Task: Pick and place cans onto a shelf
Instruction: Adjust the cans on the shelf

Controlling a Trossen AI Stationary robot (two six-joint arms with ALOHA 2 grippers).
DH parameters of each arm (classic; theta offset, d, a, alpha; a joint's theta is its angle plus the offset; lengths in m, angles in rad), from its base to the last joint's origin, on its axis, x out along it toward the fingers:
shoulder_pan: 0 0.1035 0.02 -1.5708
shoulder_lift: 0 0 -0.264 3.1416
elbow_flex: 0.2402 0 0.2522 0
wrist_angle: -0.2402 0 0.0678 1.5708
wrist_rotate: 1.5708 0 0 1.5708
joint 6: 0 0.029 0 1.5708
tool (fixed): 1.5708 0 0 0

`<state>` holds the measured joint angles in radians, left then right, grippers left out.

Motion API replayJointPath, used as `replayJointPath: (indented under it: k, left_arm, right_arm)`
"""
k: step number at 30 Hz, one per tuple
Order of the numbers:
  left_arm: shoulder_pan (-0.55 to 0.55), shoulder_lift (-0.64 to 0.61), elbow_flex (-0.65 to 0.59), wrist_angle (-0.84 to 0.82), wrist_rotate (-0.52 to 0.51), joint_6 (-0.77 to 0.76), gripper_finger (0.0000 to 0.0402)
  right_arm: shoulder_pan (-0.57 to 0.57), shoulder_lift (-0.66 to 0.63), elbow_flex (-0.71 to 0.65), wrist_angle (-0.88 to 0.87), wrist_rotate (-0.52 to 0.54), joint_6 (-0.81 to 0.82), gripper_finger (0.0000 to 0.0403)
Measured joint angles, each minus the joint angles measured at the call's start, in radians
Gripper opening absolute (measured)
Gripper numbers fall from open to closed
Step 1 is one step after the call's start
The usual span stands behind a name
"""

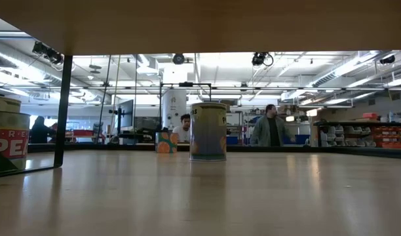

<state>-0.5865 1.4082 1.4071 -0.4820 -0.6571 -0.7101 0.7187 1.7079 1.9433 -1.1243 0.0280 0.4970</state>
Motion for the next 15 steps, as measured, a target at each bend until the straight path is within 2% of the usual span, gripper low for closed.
replayJointPath:
  k: [9, 15]
  left_arm:
    - [0.000, 0.000, 0.000, 0.007, -0.014, 0.042, 0.0286]
    - [0.000, 0.000, 0.000, 0.008, -0.015, 0.042, 0.0286]
  right_arm:
    - [0.060, 0.027, -0.140, 0.061, -0.001, 0.135, 0.0004]
    - [0.060, 0.024, -0.150, 0.026, 0.003, 0.178, 0.0003]
